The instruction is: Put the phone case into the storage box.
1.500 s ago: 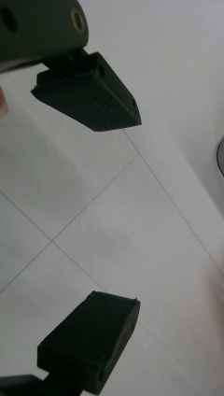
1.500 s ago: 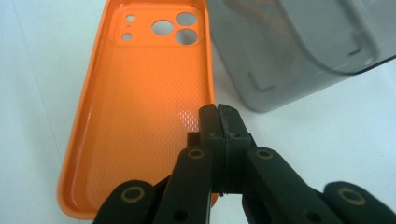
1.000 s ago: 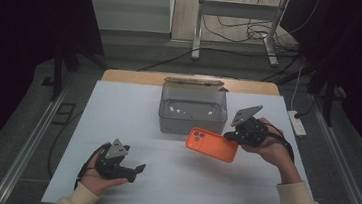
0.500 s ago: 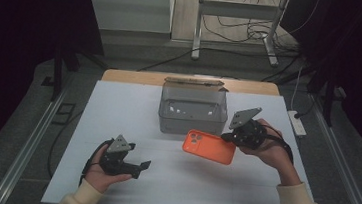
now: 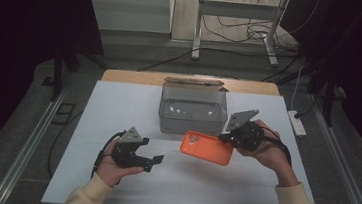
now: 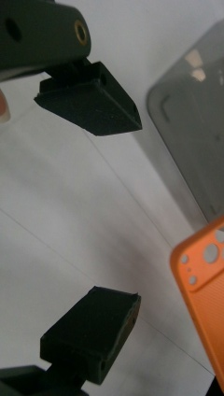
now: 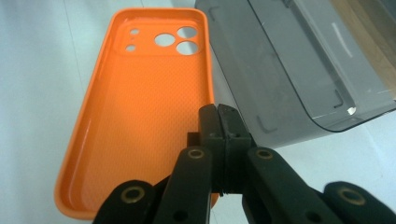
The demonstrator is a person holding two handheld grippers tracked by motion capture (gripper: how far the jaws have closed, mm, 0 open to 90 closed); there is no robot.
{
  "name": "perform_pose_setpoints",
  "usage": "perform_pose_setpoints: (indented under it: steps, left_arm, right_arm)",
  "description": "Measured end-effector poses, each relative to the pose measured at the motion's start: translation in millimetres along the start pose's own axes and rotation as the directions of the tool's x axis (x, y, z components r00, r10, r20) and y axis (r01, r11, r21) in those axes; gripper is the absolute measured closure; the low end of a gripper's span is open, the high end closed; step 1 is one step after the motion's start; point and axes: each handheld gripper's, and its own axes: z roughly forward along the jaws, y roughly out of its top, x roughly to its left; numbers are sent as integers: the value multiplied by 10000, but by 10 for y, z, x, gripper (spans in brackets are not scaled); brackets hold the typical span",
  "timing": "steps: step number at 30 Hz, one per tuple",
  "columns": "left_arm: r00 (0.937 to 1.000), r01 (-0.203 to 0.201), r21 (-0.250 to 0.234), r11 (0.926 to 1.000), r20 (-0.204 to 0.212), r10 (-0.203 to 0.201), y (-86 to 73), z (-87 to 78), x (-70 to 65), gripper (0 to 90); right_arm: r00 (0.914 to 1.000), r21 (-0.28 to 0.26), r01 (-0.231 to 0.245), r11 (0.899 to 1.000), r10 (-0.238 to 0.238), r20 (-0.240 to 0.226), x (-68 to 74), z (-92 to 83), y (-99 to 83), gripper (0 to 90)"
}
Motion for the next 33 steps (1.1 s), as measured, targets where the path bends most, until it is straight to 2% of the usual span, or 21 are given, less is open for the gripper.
perform_pose_setpoints:
  steps: [8, 9, 10, 13, 16, 20, 23, 28, 33]
  left_arm:
    - [9994, -56, 106, 9999, 340, 52, 242, 203, -40, 159]
    - [9993, -77, 141, 9999, 367, 72, 265, 228, -42, 200]
    - [9990, -68, 214, 9997, 434, 59, 300, 291, -40, 203]
    - [9989, -64, 318, 9995, 476, 49, 330, 353, -27, 201]
    - [9971, 196, 376, 9991, 728, -223, 367, 441, 0, 201]
    - [9972, 93, 491, 9987, 734, -129, 418, 535, -2, 209]
    - [9953, 139, 476, 9988, 946, -184, 450, 585, -9, 218]
    - [9942, 113, 478, 9988, 1064, -163, 497, 645, -21, 220]
    - [9915, 281, 571, 9980, 1252, -351, 513, 709, 3, 220]
  right_arm:
    - [10000, -9, 4, 10000, -4, -33, 11, 22, 4, 892]
    - [10000, -4, 13, 10000, -13, -52, 13, 24, 9, 892]
    - [10000, -1, -11, 10000, 11, -24, 19, 26, 10, 891]
    - [10000, -9, 45, 10000, -45, -37, 21, 32, 14, 892]
    - [10000, -34, 49, 10000, -49, -29, 27, 38, 20, 891]
    - [10000, -92, 14, 10000, -13, 33, 24, 37, 21, 891]
    - [10000, -108, 14, 9999, -14, 33, 33, 41, 26, 891]
    - [9999, -83, 126, 9999, -126, 30, 42, 44, 33, 892]
    - [9998, -156, 189, 9997, -189, -29, 55, 47, 38, 892]
